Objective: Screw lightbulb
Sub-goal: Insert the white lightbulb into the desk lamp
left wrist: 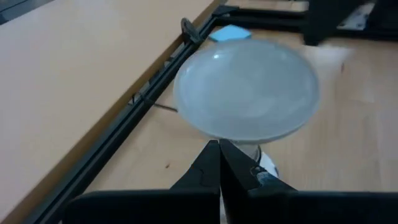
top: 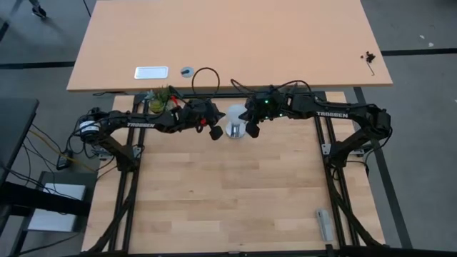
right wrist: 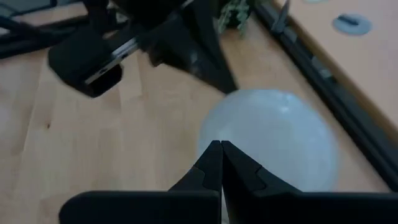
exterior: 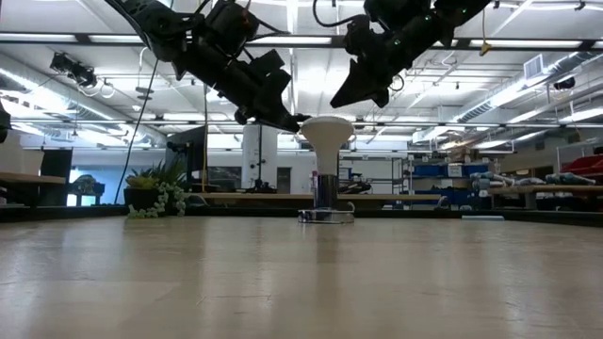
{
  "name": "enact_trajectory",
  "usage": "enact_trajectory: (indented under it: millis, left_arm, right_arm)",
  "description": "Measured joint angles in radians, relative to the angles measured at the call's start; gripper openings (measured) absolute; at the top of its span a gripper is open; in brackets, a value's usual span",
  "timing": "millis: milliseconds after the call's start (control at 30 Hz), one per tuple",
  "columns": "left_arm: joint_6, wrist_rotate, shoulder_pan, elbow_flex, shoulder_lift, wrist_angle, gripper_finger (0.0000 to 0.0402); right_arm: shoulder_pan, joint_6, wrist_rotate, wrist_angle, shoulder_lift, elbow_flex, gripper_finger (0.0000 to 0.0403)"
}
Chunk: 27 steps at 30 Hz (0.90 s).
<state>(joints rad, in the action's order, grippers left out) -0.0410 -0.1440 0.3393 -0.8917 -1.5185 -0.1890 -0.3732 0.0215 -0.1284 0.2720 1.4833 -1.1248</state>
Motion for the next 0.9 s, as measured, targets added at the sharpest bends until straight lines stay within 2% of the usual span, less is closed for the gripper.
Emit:
enact_trajectory:
  millis: [100, 233, 400, 500, 667, 900]
  left_arm:
    - [0.001, 0.004, 0.000, 0.000, 0.017, 0.012, 0.0000]
    - [0.016, 0.036, -0.011, -0.001, 0.039, 0.021, 0.0000]
    - [0.018, 0.117, -0.050, 0.000, 0.042, 0.020, 0.0000]
    - [0.010, 0.108, -0.071, 0.000, 0.034, 0.014, 0.0000]
    - [-0.009, 0.030, -0.077, 0.000, 0.033, 0.013, 0.0000]
    - [-0.036, 0.017, -0.056, 0.000, 0.021, -0.011, 0.0000]
  right_arm:
    - [-0.020, -0.016, 0.017, -0.008, -0.002, 0.000, 0.0012]
    - [-0.037, -0.057, 0.092, -0.019, -0.002, 0.000, 0.0011]
    - [-0.055, -0.070, 0.091, -0.026, 0.000, 0.000, 0.0009]
    - [-0.056, -0.077, 0.086, -0.016, 0.006, 0.000, 0.0009]
    - [-0.056, -0.079, 0.085, -0.001, 0.021, -0.002, 0.0008]
    - [-0.051, -0.067, 0.085, 0.036, 0.021, -0.004, 0.0008]
